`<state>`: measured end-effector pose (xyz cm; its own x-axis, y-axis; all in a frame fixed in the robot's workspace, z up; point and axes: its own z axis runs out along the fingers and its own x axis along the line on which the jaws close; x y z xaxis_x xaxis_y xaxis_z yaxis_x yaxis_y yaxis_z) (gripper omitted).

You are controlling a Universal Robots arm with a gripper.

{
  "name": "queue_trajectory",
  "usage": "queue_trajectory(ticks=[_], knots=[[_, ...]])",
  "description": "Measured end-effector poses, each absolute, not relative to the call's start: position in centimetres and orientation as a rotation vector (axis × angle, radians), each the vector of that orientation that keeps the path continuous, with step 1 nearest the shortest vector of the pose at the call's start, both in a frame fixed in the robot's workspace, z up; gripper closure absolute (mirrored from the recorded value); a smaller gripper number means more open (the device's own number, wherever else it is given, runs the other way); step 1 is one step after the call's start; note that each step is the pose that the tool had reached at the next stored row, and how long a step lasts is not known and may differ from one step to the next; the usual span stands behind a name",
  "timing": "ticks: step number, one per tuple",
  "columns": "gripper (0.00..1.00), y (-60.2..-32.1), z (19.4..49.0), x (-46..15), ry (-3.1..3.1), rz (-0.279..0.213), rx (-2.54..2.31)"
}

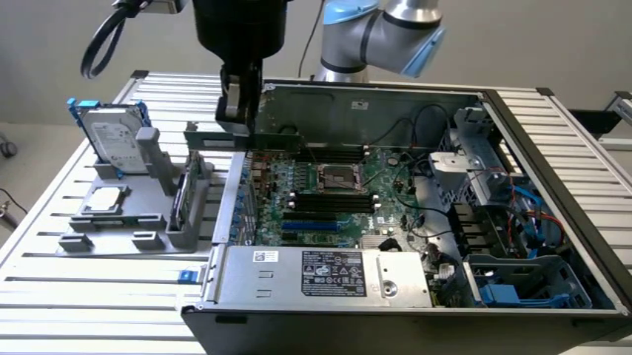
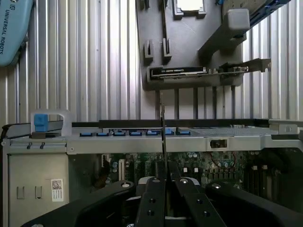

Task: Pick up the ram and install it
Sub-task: 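Pick up the ram and move it above insertion slot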

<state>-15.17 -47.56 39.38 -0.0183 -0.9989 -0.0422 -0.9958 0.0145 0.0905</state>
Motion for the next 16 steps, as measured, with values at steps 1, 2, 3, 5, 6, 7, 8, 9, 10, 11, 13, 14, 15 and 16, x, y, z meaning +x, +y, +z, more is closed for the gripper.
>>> queue_trajectory(ticks=[1, 2, 3, 5, 6, 7, 8, 9, 10, 11, 13, 14, 15, 16], knots=[[0.86, -47.5, 39.4, -14.8, -2.213, -0.147, 2.178], [0.86, -47.3, 39.4, -14.4, -2.214, -0.148, 2.178], [0.86, -47.2, 39.3, -14.0, -2.214, -0.149, 2.178], [0.86, -46.9, 39.3, -13.3, -2.214, -0.151, 2.178], [0.86, -46.7, 39.2, -13.0, -2.214, -0.151, 2.178], [0.86, -46.5, 39.1, -12.7, -2.214, -0.151, 2.178], [0.86, -46.3, 39.0, -12.5, -2.214, -0.152, 2.178], [0.86, -46.1, 38.9, -12.2, -2.214, -0.152, 2.178], [0.86, -45.8, 38.8, -11.9, -2.214, -0.152, 2.178], [0.86, -45.5, 38.7, -11.6, -2.214, -0.152, 2.178], [0.86, -44.9, 38.3, -11.1, -2.214, -0.152, 2.178], [0.86, -44.5, 38.1, -10.9, -2.214, -0.152, 2.178], [0.86, -44.2, 38.0, -10.7, -2.214, -0.152, 2.178], [0.86, -43.9, 37.8, -10.4, -2.214, -0.152, 2.178]])
